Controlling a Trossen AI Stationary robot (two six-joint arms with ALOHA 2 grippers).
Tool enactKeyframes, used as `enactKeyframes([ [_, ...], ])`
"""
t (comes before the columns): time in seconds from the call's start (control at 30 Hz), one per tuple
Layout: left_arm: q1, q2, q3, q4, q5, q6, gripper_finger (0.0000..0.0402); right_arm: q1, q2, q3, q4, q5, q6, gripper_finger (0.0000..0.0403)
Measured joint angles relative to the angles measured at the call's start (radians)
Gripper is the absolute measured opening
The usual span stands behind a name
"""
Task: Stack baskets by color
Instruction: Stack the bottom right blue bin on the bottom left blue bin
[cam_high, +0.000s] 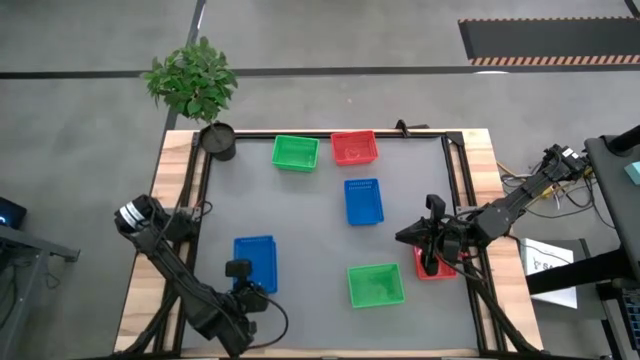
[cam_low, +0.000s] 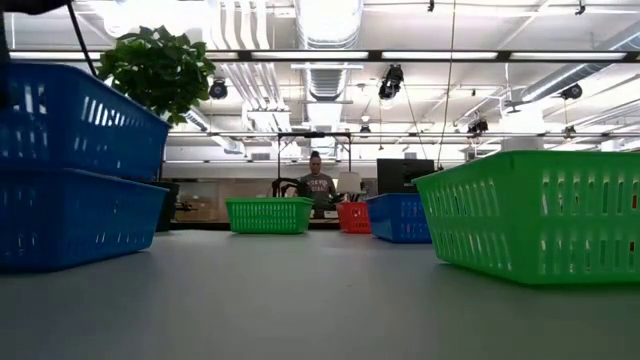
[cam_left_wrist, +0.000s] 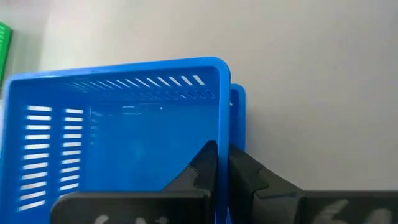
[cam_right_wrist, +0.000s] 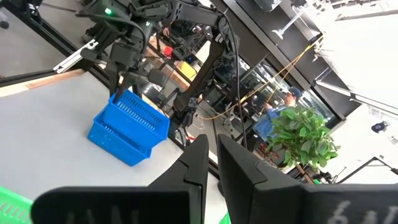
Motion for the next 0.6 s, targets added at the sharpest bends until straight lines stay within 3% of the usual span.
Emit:
enactKeyframes([
  [0.6,0.012,0.000,-0.063,0.045,-0.008,-0.024,0.0000,0.000,0.000,0.000,0.000,0.001,-0.007,0.0027],
])
